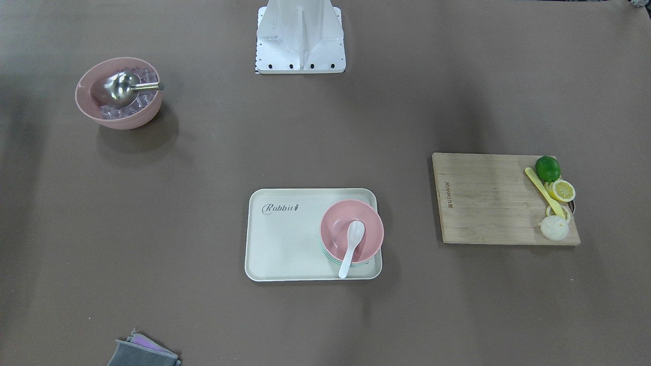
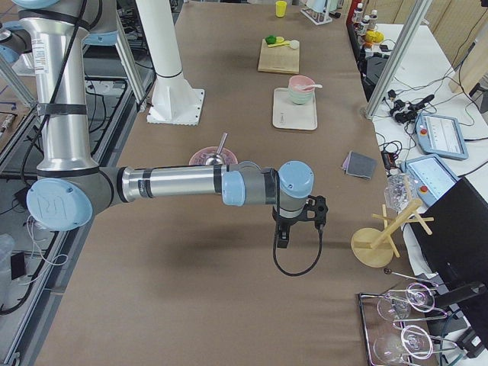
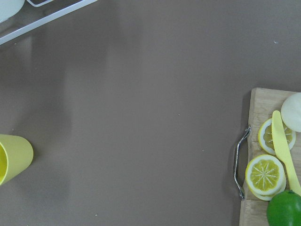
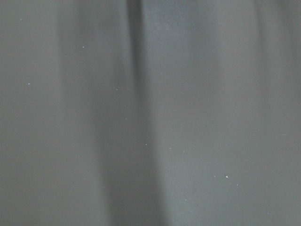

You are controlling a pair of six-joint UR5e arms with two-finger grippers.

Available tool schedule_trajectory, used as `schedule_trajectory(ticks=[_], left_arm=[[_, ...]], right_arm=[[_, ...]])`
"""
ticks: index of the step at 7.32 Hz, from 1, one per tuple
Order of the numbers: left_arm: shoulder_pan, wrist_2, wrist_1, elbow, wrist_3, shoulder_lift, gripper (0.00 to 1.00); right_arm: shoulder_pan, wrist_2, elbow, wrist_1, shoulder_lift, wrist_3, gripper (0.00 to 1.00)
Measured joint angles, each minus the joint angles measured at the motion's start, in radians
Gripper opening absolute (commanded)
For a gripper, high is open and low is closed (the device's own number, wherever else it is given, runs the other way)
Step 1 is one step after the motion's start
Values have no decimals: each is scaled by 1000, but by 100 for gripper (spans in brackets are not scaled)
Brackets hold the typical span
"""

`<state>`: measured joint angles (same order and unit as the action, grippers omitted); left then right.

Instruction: Stack pink bowl on green and place spoon

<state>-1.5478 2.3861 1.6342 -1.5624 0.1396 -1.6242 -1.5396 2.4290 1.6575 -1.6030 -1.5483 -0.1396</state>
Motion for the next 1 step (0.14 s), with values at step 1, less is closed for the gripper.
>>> schedule_trajectory(ticks=[1], left_arm=[[0,2,1,-1,0,-1,98]], right_arm=[[0,0,1,0,1,0,100]])
